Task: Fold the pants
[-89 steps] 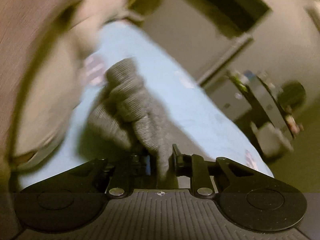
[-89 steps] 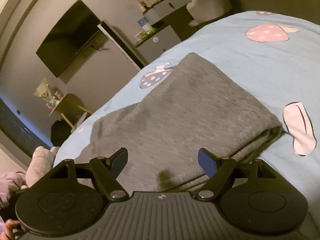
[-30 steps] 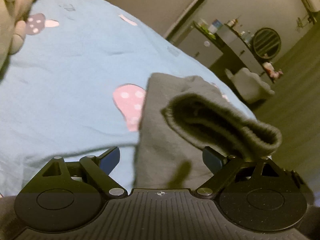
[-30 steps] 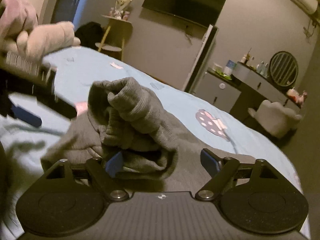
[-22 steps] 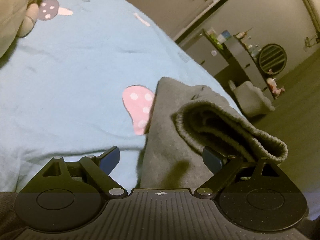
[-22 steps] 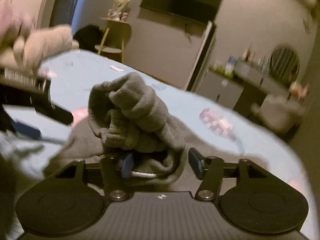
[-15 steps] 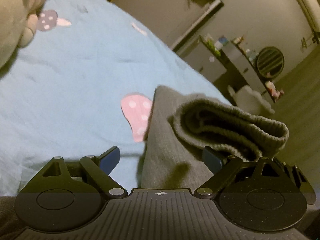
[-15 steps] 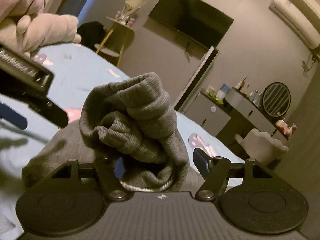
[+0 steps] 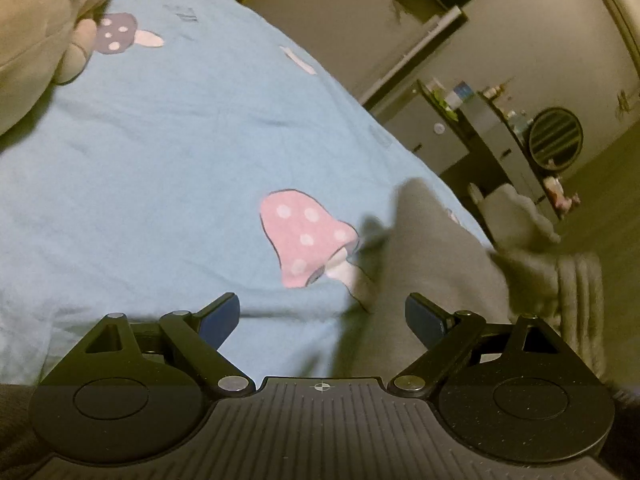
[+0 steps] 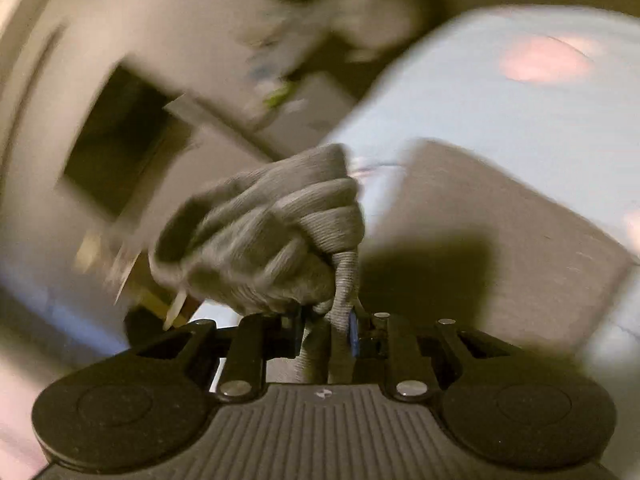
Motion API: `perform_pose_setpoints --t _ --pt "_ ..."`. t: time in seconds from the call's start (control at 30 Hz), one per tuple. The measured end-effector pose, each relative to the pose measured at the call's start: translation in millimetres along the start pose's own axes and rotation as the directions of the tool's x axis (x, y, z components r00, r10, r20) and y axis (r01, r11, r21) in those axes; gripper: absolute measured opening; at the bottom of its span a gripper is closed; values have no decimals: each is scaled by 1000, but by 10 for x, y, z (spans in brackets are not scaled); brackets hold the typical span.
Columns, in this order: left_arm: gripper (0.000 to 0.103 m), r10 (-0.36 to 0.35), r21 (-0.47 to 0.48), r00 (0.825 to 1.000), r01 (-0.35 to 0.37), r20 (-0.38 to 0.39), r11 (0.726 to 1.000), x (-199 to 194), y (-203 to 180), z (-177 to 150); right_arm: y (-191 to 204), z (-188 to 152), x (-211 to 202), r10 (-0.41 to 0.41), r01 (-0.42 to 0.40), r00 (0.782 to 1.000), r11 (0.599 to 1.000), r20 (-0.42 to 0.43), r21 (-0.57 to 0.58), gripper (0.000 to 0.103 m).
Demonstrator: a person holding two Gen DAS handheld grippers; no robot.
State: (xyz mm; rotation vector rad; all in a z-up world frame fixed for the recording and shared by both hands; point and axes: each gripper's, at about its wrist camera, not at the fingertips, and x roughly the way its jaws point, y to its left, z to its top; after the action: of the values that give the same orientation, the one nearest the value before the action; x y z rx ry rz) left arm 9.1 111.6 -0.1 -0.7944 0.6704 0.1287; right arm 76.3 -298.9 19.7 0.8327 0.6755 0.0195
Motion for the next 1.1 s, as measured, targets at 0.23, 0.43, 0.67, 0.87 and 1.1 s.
perform_pose_setpoints --t 0.23,0.43,0.67,0.87,1.1 --pt "94 -3 67 999 5 -36 998 61 -86 -34 -563 1 148 -36 43 997 994 -61 104 53" --pt "94 -5 142 997 16 -75 990 112 -192 -118 -638 82 418 42 -28 997 979 -62 201 76" --pt "94 22 217 998 -10 -55 976 117 -295 -190 -505 220 472 51 -34 996 974 -71 225 30" --pt "94 -1 240 998 16 -64 971 108 -338 -222 245 332 143 151 -151 988 988 1 23 25" --pt "96 -183 406 952 272 -245 872 62 -578 -481 753 429 -194 262 -260 964 964 36 -52 25"
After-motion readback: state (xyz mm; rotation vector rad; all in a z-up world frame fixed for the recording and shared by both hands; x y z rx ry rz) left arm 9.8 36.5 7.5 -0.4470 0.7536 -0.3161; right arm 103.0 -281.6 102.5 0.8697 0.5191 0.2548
